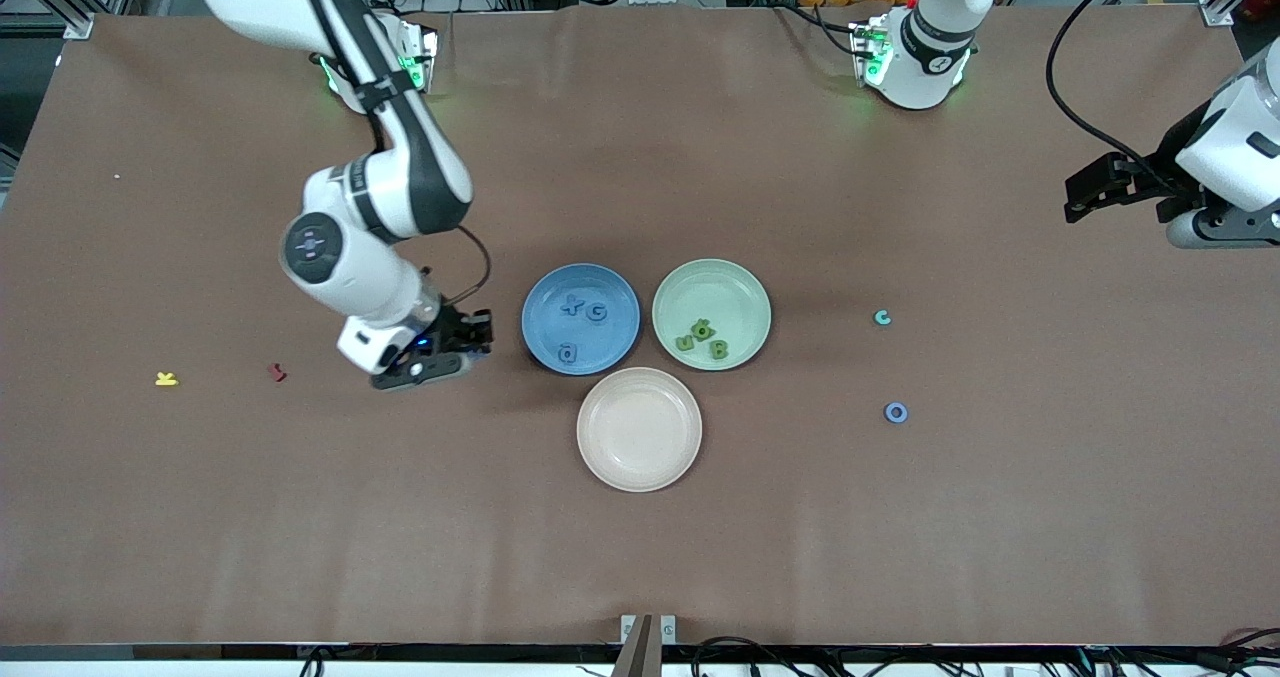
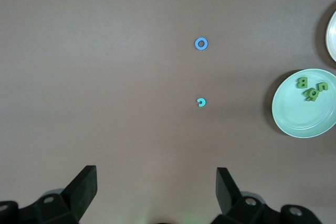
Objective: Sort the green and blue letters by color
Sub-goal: 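Carry the E over the blue plate and open the right gripper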
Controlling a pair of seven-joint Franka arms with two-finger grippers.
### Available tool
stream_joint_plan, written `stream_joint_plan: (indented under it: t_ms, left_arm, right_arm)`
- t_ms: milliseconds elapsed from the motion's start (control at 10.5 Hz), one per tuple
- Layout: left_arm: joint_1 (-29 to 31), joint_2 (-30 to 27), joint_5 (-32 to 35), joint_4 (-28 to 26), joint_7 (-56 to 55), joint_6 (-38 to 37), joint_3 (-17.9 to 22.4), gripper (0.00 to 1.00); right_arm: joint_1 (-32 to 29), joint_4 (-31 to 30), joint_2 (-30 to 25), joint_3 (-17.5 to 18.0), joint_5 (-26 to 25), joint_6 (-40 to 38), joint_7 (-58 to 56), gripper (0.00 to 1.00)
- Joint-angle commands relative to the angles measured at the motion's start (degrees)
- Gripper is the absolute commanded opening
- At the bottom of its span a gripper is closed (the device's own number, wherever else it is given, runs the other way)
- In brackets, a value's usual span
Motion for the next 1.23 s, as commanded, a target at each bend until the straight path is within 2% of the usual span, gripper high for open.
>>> stream_joint_plan:
  t_ms: [0,284,379,474,853,1138]
  left_arm:
    - [0.13,-0.24,1.37,-0.08,1.24,0.26,-0.08,1.00]
    - [-0.40,0.20,1.37,-0.08,1.15,0.27,-0.17,1.00]
    - [-0.40,0.20,1.28,-0.08,1.15,0.27,-0.17,1.00]
    - [-0.57,0.29,1.28,-0.08,1.15,0.27,-0.17,1.00]
    - [-0.75,0.82,0.58,0.01,1.24,0.27,-0.17,1.00]
    - [-0.92,0.82,0.93,0.01,1.24,0.27,-0.61,1.00]
  right_arm:
    - [7.37,1.44,3.10,-1.27,0.50,2.02,5.59,0.37]
    - [12.04,4.80,8.20,-0.57,0.58,7.98,6.57,0.40]
    - [12.40,4.71,8.74,-0.13,0.85,9.22,7.10,0.66]
    - [12.40,4.63,8.65,0.14,0.85,8.80,9.37,1.00]
    - [11.27,5.41,7.69,-0.38,0.76,8.45,8.87,1.00]
    - [1.98,5.77,5.85,-0.13,0.23,7.74,4.14,1.00]
